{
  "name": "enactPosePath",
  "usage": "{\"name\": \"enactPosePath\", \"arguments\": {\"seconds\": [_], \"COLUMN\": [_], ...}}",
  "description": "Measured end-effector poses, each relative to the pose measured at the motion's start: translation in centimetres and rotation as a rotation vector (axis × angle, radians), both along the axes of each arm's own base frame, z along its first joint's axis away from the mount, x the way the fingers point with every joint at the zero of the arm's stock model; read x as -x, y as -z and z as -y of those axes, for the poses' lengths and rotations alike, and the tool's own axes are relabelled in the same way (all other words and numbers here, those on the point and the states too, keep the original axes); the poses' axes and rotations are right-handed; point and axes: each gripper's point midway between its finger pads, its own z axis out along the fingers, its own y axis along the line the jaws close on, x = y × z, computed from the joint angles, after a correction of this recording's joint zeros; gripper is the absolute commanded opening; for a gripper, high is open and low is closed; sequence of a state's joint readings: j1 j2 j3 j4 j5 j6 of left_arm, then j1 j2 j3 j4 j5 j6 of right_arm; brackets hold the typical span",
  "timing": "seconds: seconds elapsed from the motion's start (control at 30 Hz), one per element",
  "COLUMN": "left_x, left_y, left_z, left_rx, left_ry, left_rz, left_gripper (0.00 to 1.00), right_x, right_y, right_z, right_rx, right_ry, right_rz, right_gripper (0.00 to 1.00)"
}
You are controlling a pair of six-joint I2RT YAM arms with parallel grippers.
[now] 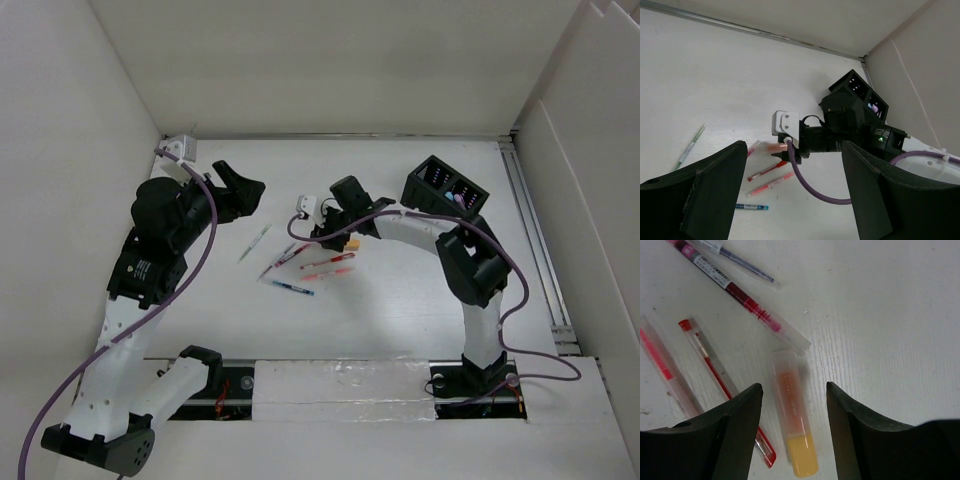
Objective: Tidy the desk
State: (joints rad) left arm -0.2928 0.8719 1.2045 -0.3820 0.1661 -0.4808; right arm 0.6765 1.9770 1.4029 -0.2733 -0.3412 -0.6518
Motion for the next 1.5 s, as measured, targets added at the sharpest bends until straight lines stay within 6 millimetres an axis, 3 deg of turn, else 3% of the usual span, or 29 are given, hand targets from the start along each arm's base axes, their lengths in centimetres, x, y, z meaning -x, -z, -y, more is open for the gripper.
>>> {"name": "enactPosePath", "arguments": {"seconds": [0.23,0.43,0.53,0.8,0.93,1.07,1.2,1.27,1.3,1.37,1.43,1.5], "left_x": [-0.1,-0.2,-0.2,-0.5,-0.9,-1.1,-1.2,-1.3,-1.3,-1.3,-1.3,-1.3], "left_y": [0.0,0.1,0.0,0.3,0.5,0.2,-0.1,0.0,0.2,0.6,1.0,1.6], "left_z": [-0.2,-0.2,-0.3,-0.2,-0.1,0.3,0.8,1.0,1.1,1.3,1.4,1.5], "left_rx": [-0.004,-0.011,-0.014,-0.020,-0.021,-0.005,0.017,0.021,0.021,0.022,0.020,0.014], "left_ry": [-0.010,-0.011,-0.012,-0.014,-0.013,0.002,0.022,0.031,0.035,0.045,0.051,0.056], "left_rz": [0.003,0.004,0.006,0.000,-0.006,0.003,0.010,0.011,0.009,0.005,-0.004,-0.017], "left_gripper": [0.72,0.72,0.72,0.72,0.72,0.72,0.71,0.71,0.71,0.71,0.71,0.71], "right_x": [-0.3,-0.5,-0.6,-0.9,-1.6,-3.4,-6.1,-7.9,-8.4,-9.3,-9.6,-9.9], "right_y": [3.3,3.4,3.4,3.3,2.3,-2.7,-12.1,-18.6,-20.2,-24.1,-26.2,-26.8], "right_z": [-0.4,-0.6,-0.6,-0.1,1.3,3.2,7.2,11.7,13.2,18.6,24.0,28.1], "right_rx": [0.055,0.065,0.070,0.076,0.067,-0.032,-0.227,-0.358,-0.394,-0.508,-0.586,-0.641], "right_ry": [-0.009,-0.009,-0.010,-0.014,0.006,0.058,0.162,0.254,0.289,0.390,0.493,0.568], "right_rz": [-0.052,-0.038,-0.030,-0.017,-0.005,0.051,0.195,0.321,0.350,0.442,0.503,0.536], "right_gripper": [0.53,0.26,0.18,0.09,0.07,0.06,0.06,0.08,0.08,0.08,0.08,0.07]}}
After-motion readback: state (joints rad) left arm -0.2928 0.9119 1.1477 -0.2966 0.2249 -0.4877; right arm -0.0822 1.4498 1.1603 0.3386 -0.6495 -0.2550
